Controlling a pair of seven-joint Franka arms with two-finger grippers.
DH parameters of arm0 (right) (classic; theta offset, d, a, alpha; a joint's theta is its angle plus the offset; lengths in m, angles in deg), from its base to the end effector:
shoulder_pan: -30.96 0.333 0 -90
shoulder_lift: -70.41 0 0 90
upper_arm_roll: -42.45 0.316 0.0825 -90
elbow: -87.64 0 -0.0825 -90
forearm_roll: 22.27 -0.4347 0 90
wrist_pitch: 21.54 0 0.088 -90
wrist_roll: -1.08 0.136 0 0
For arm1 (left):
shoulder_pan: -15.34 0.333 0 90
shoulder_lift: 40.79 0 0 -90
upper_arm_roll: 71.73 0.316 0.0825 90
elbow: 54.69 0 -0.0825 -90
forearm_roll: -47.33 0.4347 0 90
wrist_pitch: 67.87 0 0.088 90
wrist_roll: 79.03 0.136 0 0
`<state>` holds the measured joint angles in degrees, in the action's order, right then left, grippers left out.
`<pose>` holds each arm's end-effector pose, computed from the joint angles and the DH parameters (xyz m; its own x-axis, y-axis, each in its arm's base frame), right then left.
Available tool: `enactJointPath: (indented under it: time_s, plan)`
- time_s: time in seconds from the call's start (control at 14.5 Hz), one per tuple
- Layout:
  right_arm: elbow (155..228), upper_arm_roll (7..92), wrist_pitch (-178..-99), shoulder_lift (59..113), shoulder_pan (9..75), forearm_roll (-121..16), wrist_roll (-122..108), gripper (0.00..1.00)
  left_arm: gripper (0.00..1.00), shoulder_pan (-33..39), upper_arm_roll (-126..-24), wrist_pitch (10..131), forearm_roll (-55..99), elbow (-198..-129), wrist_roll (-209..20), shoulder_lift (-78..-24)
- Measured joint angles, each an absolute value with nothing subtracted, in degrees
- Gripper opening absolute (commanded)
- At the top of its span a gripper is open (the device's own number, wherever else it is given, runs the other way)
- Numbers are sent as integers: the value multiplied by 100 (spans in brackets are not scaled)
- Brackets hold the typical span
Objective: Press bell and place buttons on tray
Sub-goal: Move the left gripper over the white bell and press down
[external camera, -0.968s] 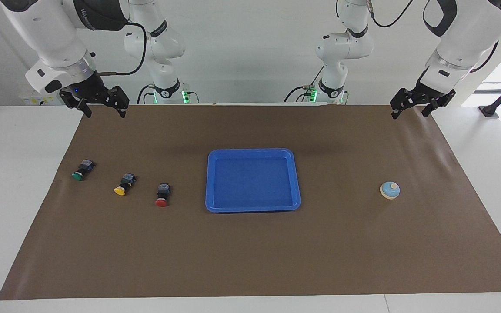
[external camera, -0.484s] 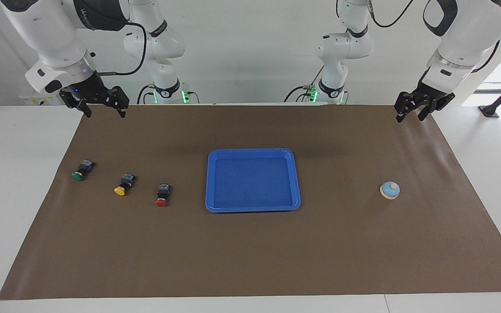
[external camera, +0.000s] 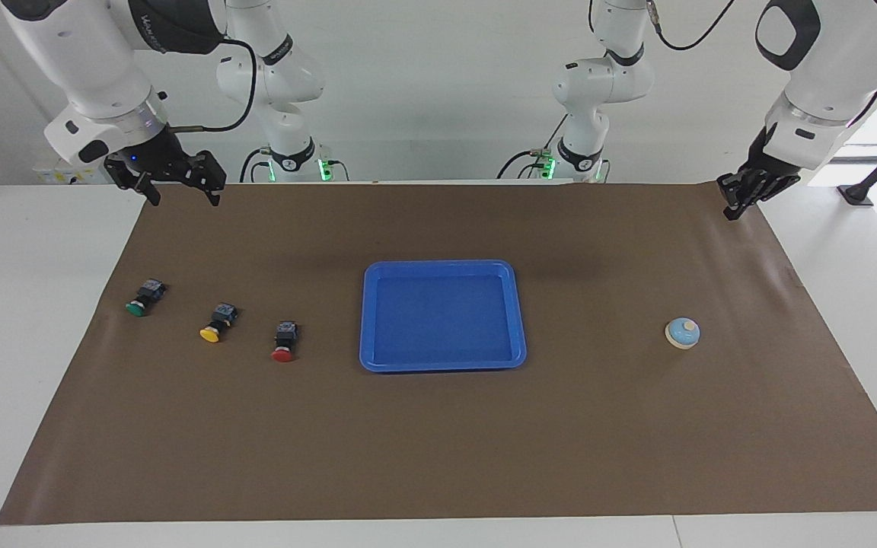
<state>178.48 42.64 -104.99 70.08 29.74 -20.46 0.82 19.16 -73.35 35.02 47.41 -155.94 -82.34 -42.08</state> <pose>0.5865 -0.0151 0.5824 0.9923 -0.0169 -0.1230 -0.0132 -0.9994 0.0310 0.6202 0.0241 0.4978 0.9954 0.0957 0.0061 0.0957 -0.9954 -0.0004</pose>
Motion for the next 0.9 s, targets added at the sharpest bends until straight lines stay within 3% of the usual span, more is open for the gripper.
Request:
enactJointPath:
  time_s: [0.41,0.9]
  plan:
    - [17848,4264,-10499,7008,2974,-2046,82,100,0,1946,-7335,4774,4729,-15744,-8241,-5354]
    - [17848,4264,-10499,7008,2974,-2046,82,100,0,1986,-7318,4921,4727,-15737,-8258,-5838]
